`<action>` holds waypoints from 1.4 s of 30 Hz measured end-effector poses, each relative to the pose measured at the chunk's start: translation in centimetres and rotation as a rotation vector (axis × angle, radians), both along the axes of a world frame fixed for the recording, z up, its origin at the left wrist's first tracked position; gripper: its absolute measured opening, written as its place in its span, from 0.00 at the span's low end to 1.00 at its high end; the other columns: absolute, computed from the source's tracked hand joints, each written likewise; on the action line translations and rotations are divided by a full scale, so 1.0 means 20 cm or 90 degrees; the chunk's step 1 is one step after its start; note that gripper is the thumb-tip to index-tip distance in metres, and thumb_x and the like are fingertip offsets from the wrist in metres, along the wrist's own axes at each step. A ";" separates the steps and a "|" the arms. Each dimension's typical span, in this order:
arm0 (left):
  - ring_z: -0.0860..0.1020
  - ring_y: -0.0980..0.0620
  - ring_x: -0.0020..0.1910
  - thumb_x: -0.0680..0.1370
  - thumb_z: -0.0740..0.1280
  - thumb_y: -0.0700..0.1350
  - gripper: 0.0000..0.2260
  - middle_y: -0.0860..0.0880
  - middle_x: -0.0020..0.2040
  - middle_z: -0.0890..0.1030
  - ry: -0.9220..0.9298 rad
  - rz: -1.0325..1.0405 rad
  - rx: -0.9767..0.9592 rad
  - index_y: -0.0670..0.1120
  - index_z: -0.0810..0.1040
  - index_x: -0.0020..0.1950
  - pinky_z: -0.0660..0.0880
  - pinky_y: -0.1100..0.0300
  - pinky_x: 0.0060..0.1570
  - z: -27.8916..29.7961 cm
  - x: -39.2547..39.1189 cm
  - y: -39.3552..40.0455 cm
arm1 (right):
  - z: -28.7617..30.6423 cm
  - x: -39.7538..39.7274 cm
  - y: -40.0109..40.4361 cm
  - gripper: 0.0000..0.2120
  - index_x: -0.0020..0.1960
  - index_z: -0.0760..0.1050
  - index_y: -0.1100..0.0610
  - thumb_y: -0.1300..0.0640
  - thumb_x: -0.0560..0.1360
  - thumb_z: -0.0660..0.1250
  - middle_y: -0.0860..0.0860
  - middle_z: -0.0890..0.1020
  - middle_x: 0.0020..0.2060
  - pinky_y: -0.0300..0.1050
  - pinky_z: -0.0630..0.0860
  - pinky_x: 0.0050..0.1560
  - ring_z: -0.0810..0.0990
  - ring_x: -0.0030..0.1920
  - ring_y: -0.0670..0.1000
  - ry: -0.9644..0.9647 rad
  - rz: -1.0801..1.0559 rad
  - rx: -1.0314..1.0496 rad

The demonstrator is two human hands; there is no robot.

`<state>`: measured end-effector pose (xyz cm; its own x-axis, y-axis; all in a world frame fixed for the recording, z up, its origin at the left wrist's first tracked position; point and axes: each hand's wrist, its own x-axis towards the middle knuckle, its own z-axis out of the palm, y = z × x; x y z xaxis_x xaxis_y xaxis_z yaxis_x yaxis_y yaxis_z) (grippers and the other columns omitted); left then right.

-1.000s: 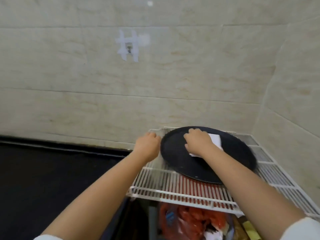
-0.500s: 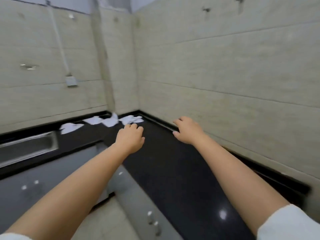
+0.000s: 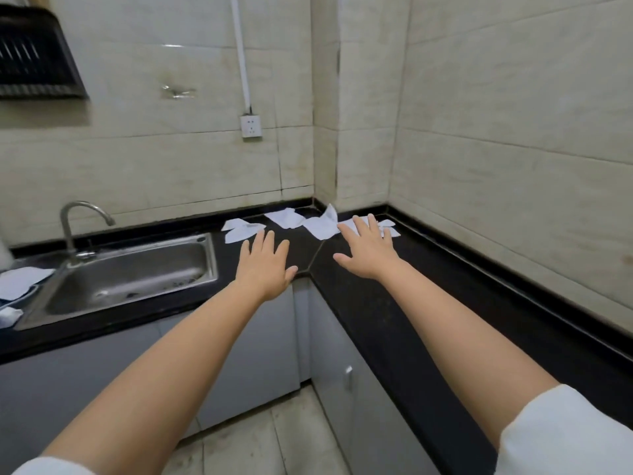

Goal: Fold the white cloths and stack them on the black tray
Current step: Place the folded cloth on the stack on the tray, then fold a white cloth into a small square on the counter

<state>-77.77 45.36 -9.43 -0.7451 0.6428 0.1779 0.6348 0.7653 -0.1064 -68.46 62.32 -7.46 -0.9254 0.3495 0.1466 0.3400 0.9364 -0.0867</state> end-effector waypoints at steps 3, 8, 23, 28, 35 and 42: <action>0.44 0.43 0.77 0.81 0.52 0.56 0.27 0.42 0.77 0.49 -0.010 0.011 -0.018 0.46 0.51 0.76 0.47 0.46 0.73 -0.04 -0.35 0.15 | -0.07 -0.37 0.19 0.29 0.75 0.49 0.50 0.45 0.79 0.55 0.55 0.46 0.76 0.62 0.45 0.73 0.40 0.75 0.60 -0.017 0.001 -0.016; 0.45 0.43 0.77 0.81 0.51 0.56 0.28 0.42 0.77 0.49 -0.026 0.000 -0.057 0.45 0.49 0.77 0.47 0.46 0.74 -0.08 -0.87 0.40 | -0.17 -0.87 0.50 0.30 0.76 0.47 0.49 0.44 0.78 0.55 0.55 0.46 0.76 0.62 0.44 0.73 0.41 0.75 0.60 -0.045 -0.023 -0.042; 0.42 0.44 0.77 0.81 0.51 0.55 0.28 0.42 0.78 0.46 -0.185 -0.172 -0.138 0.46 0.47 0.77 0.45 0.45 0.74 -0.70 -2.14 1.35 | -0.78 -1.83 1.31 0.30 0.76 0.45 0.48 0.45 0.79 0.54 0.55 0.44 0.76 0.62 0.44 0.73 0.39 0.75 0.60 -0.229 -0.229 -0.111; 0.41 0.43 0.77 0.81 0.52 0.55 0.28 0.41 0.78 0.44 -0.270 -0.228 -0.185 0.45 0.46 0.77 0.44 0.45 0.74 -0.97 -2.44 1.67 | -0.97 -2.17 1.51 0.31 0.76 0.43 0.49 0.45 0.80 0.53 0.54 0.43 0.76 0.61 0.44 0.74 0.38 0.75 0.60 -0.322 -0.270 -0.132; 0.58 0.44 0.72 0.81 0.55 0.52 0.21 0.42 0.71 0.62 -0.282 -0.326 -0.174 0.42 0.62 0.70 0.55 0.49 0.71 -1.24 -2.57 1.94 | -1.19 -2.43 1.67 0.30 0.76 0.46 0.52 0.50 0.79 0.57 0.54 0.48 0.76 0.58 0.48 0.74 0.43 0.76 0.59 -0.329 -0.267 -0.172; 0.72 0.43 0.59 0.79 0.54 0.39 0.11 0.42 0.57 0.76 -0.274 -0.396 -0.100 0.39 0.74 0.56 0.66 0.54 0.56 -1.23 -2.68 2.01 | -1.29 -2.59 1.76 0.17 0.65 0.69 0.57 0.60 0.77 0.57 0.55 0.75 0.59 0.60 0.48 0.72 0.69 0.64 0.57 -0.236 -0.263 -0.134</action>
